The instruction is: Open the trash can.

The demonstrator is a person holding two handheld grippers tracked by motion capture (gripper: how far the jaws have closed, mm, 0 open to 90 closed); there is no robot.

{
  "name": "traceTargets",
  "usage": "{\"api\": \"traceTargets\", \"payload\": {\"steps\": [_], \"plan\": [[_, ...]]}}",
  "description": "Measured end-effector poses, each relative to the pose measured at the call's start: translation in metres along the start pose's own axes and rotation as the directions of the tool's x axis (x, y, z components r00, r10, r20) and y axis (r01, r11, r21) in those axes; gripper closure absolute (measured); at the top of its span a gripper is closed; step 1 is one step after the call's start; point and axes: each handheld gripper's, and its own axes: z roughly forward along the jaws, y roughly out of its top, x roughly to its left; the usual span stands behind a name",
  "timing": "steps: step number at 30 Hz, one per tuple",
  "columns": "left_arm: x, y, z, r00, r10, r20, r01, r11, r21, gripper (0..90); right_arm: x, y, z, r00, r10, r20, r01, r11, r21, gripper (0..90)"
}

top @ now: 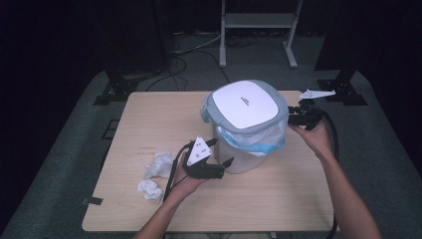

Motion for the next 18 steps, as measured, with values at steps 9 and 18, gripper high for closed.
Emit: {"api": "traceTargets", "payload": {"steps": [9, 18], "plan": [[0.006, -0.001, 0.000, 0.9996, -0.011, 0.027, 0.011, 0.9999, -0.007, 21.3, 0.008, -0.002, 0.000, 0.9933, -0.076, -0.088, 0.077, 0.997, 0.003, 56.2], [0.020, -0.003, -0.005, 0.9994, -0.024, 0.027, 0.024, 0.9996, -0.012, 23.1, 0.017, -0.009, -0.011, 0.9794, -0.127, -0.157, 0.127, 0.992, -0.008, 69.0]]}}
